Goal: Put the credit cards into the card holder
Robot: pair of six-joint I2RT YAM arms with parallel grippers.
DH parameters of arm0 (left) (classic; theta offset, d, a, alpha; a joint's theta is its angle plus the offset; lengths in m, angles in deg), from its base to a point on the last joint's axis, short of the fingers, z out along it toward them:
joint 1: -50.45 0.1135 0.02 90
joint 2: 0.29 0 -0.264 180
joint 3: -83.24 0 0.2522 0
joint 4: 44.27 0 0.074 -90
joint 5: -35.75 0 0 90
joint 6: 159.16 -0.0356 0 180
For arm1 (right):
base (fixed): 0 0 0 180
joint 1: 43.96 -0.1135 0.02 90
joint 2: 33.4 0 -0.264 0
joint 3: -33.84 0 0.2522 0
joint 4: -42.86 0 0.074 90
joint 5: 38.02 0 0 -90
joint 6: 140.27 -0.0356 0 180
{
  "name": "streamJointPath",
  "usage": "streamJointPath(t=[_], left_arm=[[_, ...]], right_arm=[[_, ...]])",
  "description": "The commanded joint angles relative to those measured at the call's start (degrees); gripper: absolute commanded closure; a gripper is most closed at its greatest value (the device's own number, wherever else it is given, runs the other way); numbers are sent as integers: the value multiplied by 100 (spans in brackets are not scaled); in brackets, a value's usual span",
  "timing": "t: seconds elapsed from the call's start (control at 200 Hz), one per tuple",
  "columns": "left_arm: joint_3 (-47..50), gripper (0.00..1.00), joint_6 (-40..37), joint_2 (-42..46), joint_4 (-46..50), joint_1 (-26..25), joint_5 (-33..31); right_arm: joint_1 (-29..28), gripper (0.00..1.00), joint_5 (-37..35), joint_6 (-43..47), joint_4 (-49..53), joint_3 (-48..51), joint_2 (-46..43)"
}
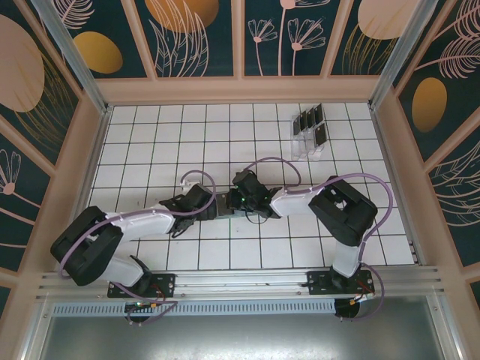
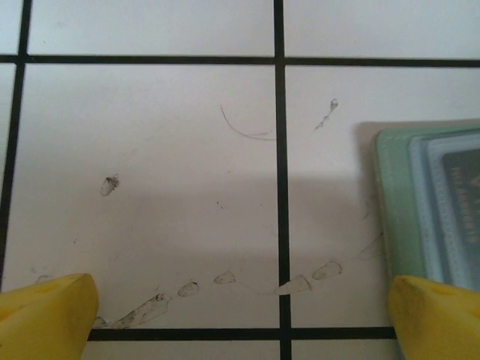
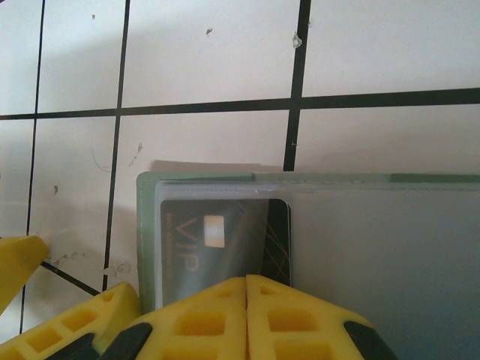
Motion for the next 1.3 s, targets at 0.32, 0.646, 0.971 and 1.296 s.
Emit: streamJointPath(t=[0.32,0.646,0.971,1.296], left_arm=[[-169,1,-60,126,295,113,-218],[-17,1,-24,-143,107,112,-111],[71,2,-16,-281,-29,118,-52],[117,1,-15,-314,-114,119,-8]], right_arm=[[-50,81,-196,86,182,81,-509],[-46,81,-211,138,239,3,-223],[-50,81,-242,109,396,5,-108],[-112,76,-325,131,602,-39,-102]])
